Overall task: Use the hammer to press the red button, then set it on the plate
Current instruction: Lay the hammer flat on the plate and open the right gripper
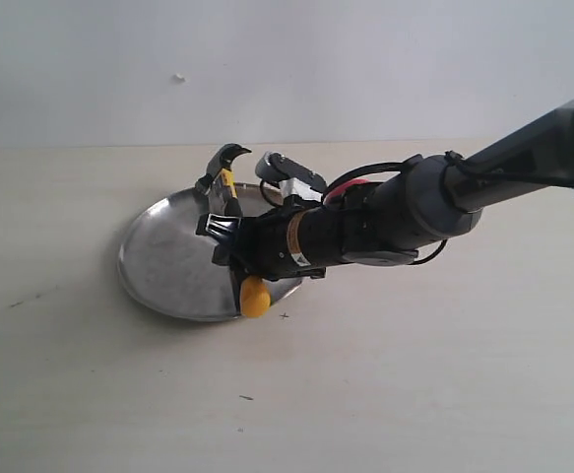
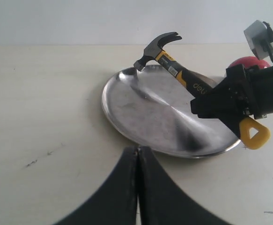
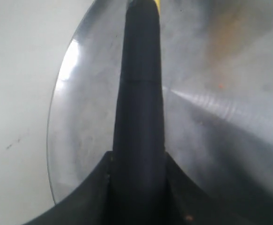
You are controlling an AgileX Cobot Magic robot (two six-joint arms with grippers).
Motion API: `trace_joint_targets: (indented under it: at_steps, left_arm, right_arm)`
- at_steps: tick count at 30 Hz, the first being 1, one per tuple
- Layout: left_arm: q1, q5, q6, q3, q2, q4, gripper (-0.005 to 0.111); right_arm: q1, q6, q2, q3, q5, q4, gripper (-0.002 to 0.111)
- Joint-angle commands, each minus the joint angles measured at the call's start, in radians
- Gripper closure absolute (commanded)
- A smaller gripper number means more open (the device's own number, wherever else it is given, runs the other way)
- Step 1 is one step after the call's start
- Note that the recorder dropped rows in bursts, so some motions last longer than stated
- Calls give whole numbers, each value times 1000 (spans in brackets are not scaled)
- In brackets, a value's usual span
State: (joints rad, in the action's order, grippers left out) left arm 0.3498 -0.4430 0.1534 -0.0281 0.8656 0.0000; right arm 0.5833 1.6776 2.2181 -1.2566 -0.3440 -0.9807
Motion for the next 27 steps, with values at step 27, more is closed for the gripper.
trace_joint_targets:
  at_steps: [27]
  left_arm:
    - [-3,-5,3,3,-5,-8,107]
  right_arm:
    - [21,-34,21,-19,-30,-24,108]
